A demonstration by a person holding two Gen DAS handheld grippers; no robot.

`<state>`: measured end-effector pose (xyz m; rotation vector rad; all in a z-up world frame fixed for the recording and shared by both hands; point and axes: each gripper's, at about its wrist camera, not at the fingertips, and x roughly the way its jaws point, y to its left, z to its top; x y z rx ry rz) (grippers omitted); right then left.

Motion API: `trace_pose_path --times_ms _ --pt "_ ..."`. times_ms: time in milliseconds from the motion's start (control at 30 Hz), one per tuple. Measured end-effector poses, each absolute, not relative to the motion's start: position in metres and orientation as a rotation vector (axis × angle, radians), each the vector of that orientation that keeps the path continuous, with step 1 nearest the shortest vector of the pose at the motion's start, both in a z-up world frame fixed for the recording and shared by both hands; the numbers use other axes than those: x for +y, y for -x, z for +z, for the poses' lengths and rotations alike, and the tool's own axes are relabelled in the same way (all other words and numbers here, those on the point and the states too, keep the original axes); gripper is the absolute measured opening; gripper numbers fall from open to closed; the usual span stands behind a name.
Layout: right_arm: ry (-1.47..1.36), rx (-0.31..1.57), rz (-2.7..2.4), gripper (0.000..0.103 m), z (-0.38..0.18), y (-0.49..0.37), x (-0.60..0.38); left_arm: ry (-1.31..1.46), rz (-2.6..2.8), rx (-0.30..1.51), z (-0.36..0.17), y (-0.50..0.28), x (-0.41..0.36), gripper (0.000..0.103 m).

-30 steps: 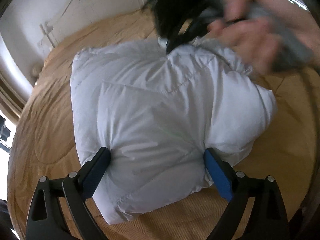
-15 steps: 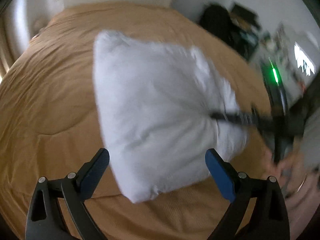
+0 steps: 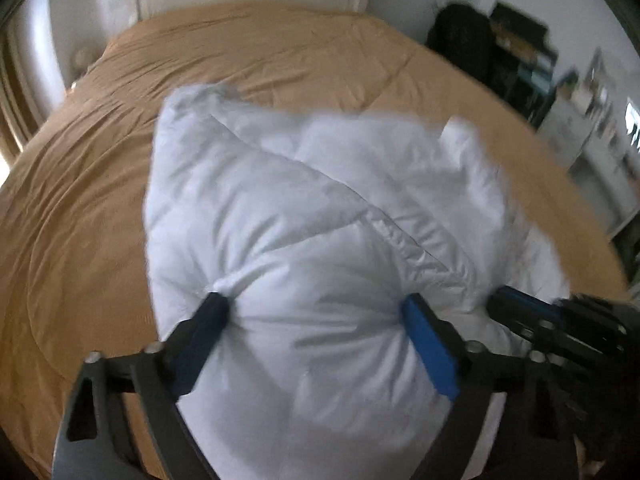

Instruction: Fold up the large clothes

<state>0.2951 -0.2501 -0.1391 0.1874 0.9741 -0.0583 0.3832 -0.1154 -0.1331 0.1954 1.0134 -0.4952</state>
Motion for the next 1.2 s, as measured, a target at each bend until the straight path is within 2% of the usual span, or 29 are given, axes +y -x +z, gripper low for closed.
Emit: trace_pose_path --times_ms 100,167,267,367,433,467,567,600,667,767,867,967,1000,1067,1100,1133,1200 --pt "-0.251 1.001 -0.039 0.000 -0.170 -0.291 -0.268 -0.305 -0.468 0.999 -0.145 -0.376 -0.136 0.100" --pt "-0.276 1.006 -0.049 0.000 -0.168 -0.287 -0.272 -0.320 -0.456 0.991 -0.140 -0.372 -0.137 0.100" --pt "-0.258 0.979 -0.064 0.005 -0.145 -0.276 -0.271 -0.261 -0.440 0.987 -0.115 -0.362 -0.120 0.090" --pt "-0.272 0.888 -0.057 0.017 -0.106 -0.272 -0.273 -0.226 -0.417 0.931 -0.093 -0.332 -0.097 0.094" --pt "-0.295 0.879 -0.031 0.035 -0.090 -0.294 -0.275 -0.226 -0.418 0.951 -0.099 -0.313 -0.086 0.095" --pt "-0.282 0.886 -0.020 0.036 -0.086 -0.310 -0.272 -0.235 -0.413 0.969 -0.103 -0.307 -0.084 0.095" --pt "-0.202 0.998 -0.073 0.035 -0.106 -0.369 -0.273 -0.218 -0.412 1.014 -0.113 -0.292 -0.072 0.095" --pt "-0.191 1.043 -0.096 0.030 -0.118 -0.389 -0.278 -0.193 -0.415 1.026 -0.113 -0.289 -0.065 0.095" --pt "-0.151 1.090 -0.199 0.029 -0.133 -0.416 -0.298 -0.156 -0.409 1.045 -0.110 -0.284 -0.058 0.095" --pt "-0.179 1.151 -0.404 0.026 -0.143 -0.430 -0.345 -0.144 -0.375 1.052 -0.101 -0.284 -0.045 0.095" --pt "-0.284 1.080 -0.367 0.025 -0.117 -0.403 -0.366 -0.086 -0.333 1.045 -0.091 -0.287 -0.032 0.094" --pt "-0.196 1.010 -0.314 0.026 -0.079 -0.360 -0.342 0.012 -0.285 1.036 -0.075 -0.289 -0.017 0.094" --pt "-0.179 1.000 -0.302 0.030 -0.066 -0.339 -0.329 0.039 -0.272 1.034 -0.069 -0.287 -0.014 0.095" --pt "-0.183 1.010 -0.280 0.052 -0.048 -0.313 -0.306 0.045 -0.231 1.035 -0.058 -0.280 -0.007 0.095" --pt "-0.194 1.011 -0.272 0.071 -0.040 -0.296 -0.295 0.033 -0.211 1.037 -0.052 -0.277 -0.007 0.095" --pt "-0.199 1.013 -0.265 0.083 -0.032 -0.276 -0.283 0.024 -0.198 1.042 -0.048 -0.272 -0.006 0.095" --pt "-0.178 1.041 -0.256 0.083 -0.019 -0.246 -0.257 0.027 -0.186 1.076 -0.037 -0.261 -0.004 0.096"
